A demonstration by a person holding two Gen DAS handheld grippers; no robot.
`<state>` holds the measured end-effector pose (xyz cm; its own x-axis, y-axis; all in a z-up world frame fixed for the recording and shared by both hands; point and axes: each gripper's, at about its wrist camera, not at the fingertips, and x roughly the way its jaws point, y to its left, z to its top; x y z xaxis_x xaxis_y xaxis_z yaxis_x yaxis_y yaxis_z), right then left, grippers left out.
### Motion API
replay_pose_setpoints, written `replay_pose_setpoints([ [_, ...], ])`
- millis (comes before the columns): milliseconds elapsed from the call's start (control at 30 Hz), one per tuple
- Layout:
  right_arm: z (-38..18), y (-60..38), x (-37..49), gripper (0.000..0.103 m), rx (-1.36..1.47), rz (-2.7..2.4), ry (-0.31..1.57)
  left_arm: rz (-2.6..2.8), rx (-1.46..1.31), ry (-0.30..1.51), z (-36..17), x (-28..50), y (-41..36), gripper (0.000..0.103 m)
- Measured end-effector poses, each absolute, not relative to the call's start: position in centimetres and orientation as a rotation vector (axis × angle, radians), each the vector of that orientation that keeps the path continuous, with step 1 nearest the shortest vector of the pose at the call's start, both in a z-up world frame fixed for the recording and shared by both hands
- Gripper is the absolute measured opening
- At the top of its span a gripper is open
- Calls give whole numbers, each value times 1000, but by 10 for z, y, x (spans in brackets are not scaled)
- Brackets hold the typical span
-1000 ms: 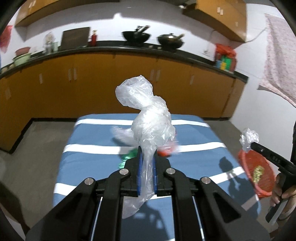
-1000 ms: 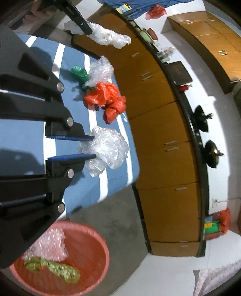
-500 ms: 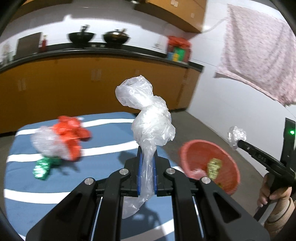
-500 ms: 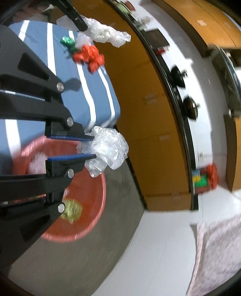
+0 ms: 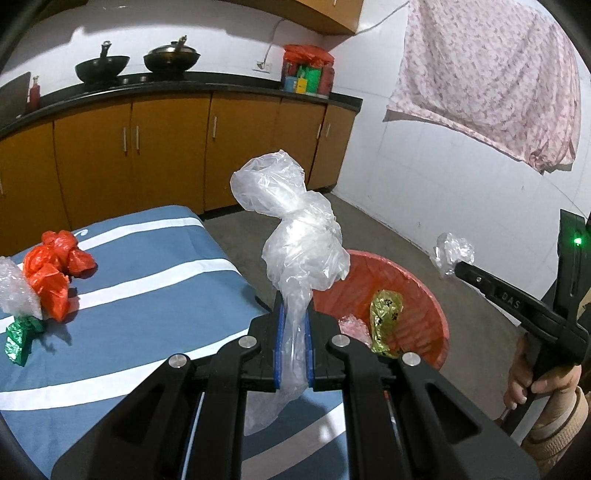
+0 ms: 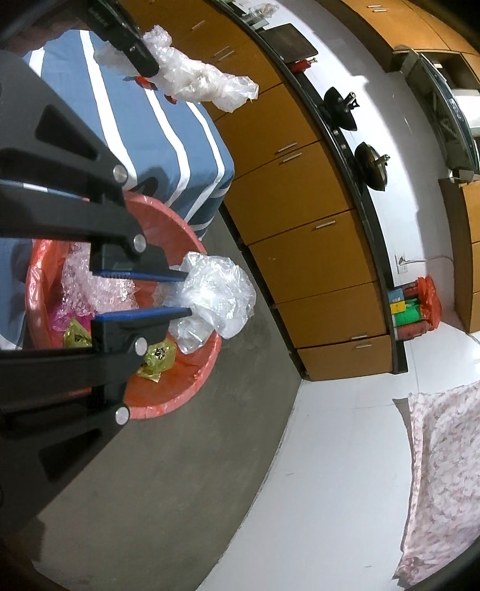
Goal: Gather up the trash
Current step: 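Carry both clear bags over the basket and open both tools to drop them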
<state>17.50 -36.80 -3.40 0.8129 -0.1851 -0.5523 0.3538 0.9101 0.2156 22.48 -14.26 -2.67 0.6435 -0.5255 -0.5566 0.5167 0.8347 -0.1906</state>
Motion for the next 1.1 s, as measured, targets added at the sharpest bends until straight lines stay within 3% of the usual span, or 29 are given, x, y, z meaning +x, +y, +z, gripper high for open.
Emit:
replay_pose_setpoints([
  [533, -66, -396, 190, 14, 364, -301, 603, -700, 74, 728, -64, 234, -214, 9],
  [667, -75, -403, 199, 19, 386, -282, 616, -705, 103, 762, -77, 239, -229, 9],
  [767, -82, -407, 203, 23, 401, -275, 625, -710, 99, 792, -84, 243, -235, 18],
  [900, -88, -411, 203, 26, 405, -279, 634, -706, 89, 811, -90, 245, -233, 40],
  [1100, -84, -414, 196, 32, 404, -298, 617, -658, 53, 810, -88, 248, -214, 45],
])
